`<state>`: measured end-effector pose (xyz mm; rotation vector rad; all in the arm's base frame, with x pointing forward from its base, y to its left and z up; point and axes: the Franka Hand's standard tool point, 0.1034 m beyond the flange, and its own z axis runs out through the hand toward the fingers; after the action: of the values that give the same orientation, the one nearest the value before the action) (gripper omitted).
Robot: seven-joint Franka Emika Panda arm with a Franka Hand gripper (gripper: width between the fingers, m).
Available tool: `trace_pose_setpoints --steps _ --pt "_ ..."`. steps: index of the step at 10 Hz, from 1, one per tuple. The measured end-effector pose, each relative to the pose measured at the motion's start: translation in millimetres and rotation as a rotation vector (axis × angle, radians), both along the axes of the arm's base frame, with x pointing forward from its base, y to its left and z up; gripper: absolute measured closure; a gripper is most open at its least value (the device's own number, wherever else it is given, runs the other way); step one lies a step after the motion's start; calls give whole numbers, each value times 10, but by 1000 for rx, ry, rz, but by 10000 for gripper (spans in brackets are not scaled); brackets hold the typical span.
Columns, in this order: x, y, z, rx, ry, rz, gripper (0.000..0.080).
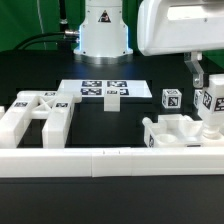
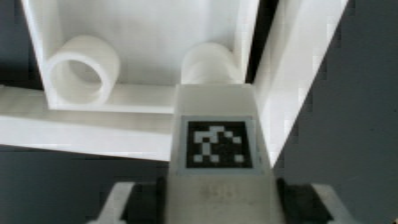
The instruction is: Assemble chair
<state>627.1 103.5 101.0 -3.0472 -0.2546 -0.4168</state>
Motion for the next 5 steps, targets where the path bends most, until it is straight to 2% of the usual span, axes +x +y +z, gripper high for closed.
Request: trace_pose_setpoints --steps 5 --pt "-42 3 -117 5 -15 -7 512"
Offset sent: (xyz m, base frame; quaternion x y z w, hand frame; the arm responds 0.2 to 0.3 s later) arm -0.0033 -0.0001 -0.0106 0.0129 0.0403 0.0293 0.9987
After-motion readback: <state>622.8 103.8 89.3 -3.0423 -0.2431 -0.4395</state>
